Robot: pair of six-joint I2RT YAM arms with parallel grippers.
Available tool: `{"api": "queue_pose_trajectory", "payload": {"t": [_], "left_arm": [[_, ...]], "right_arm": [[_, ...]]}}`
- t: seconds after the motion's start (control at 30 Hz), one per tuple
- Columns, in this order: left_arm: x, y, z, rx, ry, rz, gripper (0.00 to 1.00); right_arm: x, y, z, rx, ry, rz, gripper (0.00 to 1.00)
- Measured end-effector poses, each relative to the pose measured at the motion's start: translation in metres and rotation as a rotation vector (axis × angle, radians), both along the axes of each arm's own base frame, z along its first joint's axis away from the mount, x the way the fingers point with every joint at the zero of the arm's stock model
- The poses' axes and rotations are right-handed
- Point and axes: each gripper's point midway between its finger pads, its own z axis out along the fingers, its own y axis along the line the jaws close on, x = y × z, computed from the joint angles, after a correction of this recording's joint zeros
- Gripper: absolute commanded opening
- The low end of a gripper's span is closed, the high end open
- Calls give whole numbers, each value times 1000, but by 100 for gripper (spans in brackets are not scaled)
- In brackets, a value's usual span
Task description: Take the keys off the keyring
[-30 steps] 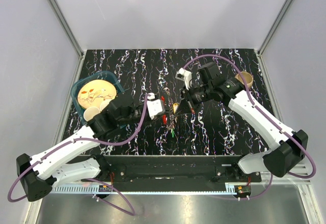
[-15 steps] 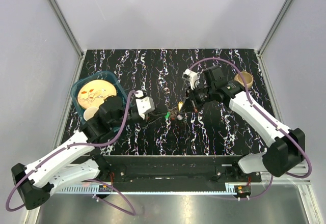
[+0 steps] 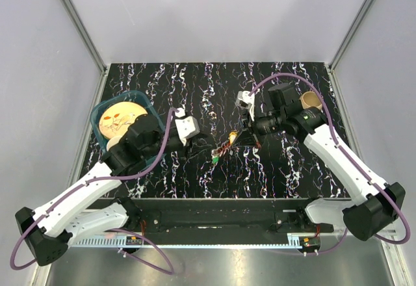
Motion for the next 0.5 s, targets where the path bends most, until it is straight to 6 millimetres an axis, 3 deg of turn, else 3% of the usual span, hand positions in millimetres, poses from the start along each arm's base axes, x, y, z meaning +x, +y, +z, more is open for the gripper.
{"api": "queue_pose_trajectory", "payload": {"t": [0.23, 0.5], "left_arm": [[10, 4, 15, 4, -13, 10, 46], [-7, -9, 9, 21, 21, -143, 46]], "right_arm": [[-2, 0, 11, 2, -100, 109, 0], [-10, 7, 28, 59, -196, 218, 0]]}}
